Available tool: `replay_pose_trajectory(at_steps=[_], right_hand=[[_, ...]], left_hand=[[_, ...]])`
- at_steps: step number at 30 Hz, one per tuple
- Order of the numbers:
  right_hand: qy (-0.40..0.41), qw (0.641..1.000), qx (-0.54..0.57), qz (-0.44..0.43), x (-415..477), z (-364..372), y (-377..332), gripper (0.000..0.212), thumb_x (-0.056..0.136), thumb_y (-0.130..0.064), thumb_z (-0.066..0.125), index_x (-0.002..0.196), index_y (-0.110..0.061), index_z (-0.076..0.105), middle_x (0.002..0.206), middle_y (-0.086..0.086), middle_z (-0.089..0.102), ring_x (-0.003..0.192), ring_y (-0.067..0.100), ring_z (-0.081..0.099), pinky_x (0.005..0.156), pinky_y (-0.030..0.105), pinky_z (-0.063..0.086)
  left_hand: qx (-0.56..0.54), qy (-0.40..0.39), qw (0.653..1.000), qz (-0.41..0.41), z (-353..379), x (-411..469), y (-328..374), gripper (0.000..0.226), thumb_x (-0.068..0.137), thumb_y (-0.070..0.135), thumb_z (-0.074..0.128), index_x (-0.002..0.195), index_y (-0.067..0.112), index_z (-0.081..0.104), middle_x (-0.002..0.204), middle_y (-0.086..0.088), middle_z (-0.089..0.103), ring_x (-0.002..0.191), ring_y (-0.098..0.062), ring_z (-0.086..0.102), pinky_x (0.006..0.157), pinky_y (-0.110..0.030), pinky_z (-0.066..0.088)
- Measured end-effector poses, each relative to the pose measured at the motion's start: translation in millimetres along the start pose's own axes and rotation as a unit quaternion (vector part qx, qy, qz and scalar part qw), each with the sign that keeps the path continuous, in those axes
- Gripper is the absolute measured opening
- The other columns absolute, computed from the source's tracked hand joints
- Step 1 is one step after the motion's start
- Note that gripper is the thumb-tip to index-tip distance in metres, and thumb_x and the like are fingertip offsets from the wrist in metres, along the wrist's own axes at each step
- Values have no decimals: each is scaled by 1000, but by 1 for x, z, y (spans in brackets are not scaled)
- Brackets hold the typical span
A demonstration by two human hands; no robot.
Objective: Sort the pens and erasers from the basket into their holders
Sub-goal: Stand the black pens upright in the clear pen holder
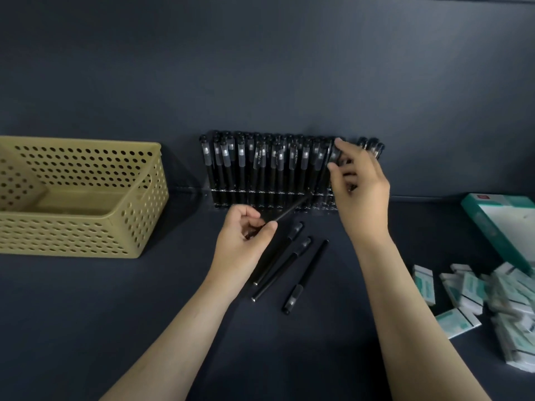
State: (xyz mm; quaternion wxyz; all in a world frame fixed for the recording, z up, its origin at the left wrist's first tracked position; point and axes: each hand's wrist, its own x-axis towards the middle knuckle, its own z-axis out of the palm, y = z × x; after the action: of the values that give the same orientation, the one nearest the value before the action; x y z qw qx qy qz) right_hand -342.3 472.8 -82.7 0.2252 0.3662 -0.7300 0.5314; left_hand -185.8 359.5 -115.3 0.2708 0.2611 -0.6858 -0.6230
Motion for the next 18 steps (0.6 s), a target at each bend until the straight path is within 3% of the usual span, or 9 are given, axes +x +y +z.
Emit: replay_pose_trajectory(at_steps=[3,7,12,14,16,18], right_hand=[[-27,999,-22,-3,0,-3,7,41,96,-13,58,136,-16,53,114,-5,48,91,13,55,78,19,49],[-76,996,-41,11,-2,-7,13,47,96,-16,58,142,-19,48,113,-3,42,93,18,50,80,15,44],[-64,997,-36,-37,-2,-17,-3,44,93,-22,62,137,-23,53,114,-6,50,108,15,46,101,27,38],[-128,991,-7,-43,-1,-19,-8,31,89,-26,68,121,-25,66,112,-11,62,109,10,52,104,29,37],[-230,973,37,-3,-3,-20,-13,19,85,-28,72,104,-29,73,101,-16,69,103,10,60,97,32,44],[-303,947,85,57,-7,-19,-18,14,82,-23,76,95,-29,75,92,-14,71,92,6,64,88,24,48]], left_hand=[[8,5,999,34,-1,0,3,13,82,20,73,87,26,63,87,12,65,84,3,59,77,-11,44],[-24,9,999,43,-6,-3,6,15,84,16,71,87,31,72,94,8,68,89,-6,63,85,-23,50],[-67,5,997,34,-8,-7,14,22,90,10,63,99,28,71,93,12,69,89,-7,65,83,-17,49],[-107,14,993,36,-6,-7,18,20,89,5,64,104,19,64,94,6,71,88,-9,66,84,-21,52],[-149,25,988,29,-1,-6,21,20,88,3,65,103,14,59,93,-1,70,86,-10,67,83,-24,53],[-173,24,984,33,3,-6,24,16,87,2,65,100,11,61,89,-2,68,84,-11,67,81,-23,53]])
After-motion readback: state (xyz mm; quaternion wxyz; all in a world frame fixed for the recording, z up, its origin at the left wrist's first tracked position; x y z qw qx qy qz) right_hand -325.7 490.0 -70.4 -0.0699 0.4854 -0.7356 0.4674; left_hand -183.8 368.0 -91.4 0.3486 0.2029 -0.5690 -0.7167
